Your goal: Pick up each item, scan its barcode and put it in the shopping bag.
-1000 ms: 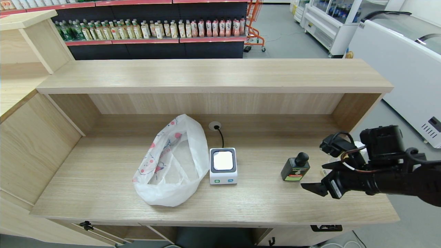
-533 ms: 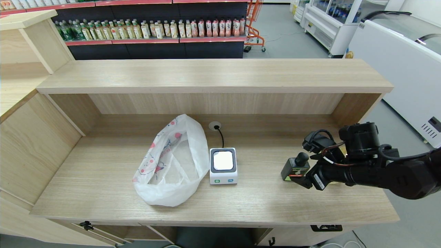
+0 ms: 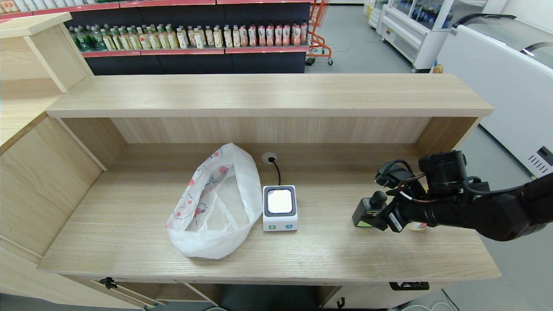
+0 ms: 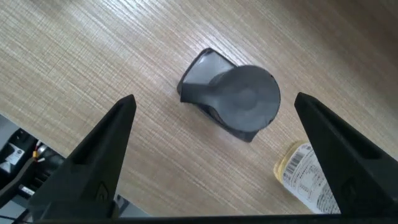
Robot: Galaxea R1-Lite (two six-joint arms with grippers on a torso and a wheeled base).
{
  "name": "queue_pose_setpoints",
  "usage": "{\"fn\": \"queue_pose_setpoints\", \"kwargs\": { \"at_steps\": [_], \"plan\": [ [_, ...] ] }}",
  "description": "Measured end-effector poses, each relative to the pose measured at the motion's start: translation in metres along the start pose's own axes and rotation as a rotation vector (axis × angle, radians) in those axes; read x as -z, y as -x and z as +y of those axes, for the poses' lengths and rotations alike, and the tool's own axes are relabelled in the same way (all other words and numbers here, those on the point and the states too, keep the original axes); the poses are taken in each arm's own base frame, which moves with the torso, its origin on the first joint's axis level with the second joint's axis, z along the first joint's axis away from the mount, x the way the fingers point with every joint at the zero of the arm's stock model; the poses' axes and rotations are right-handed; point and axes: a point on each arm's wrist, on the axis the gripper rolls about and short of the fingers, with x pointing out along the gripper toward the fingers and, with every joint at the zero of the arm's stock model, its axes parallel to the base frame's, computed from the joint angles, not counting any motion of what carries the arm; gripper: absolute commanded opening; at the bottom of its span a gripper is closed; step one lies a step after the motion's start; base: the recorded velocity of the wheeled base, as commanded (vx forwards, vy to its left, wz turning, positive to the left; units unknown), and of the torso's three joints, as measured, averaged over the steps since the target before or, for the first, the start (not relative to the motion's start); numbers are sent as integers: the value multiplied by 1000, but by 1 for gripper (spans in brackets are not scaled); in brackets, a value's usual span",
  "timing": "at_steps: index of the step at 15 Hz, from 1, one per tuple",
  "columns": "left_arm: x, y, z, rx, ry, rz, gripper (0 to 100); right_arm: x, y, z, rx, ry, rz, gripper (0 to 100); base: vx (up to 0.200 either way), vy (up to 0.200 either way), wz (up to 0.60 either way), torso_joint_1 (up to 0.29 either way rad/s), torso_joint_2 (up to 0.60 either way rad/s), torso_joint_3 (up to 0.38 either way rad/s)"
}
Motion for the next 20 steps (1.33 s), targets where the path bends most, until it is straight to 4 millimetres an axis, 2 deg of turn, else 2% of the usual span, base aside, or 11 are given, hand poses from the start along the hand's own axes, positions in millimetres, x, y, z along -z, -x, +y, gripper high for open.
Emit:
{"fn": "queue_pose_setpoints", "kwargs": {
  "at_steps": [13, 20],
  "plan": [
    [0, 0, 0, 0, 0, 0, 100, 0, -42, -3, -15, 28, -5, 100, 0, 0, 0, 0, 0, 0],
    [0, 0, 0, 0, 0, 0, 100, 0, -65, 3, -133, 5, -48, 100, 0, 0, 0, 0, 0, 0]
  ]
}}
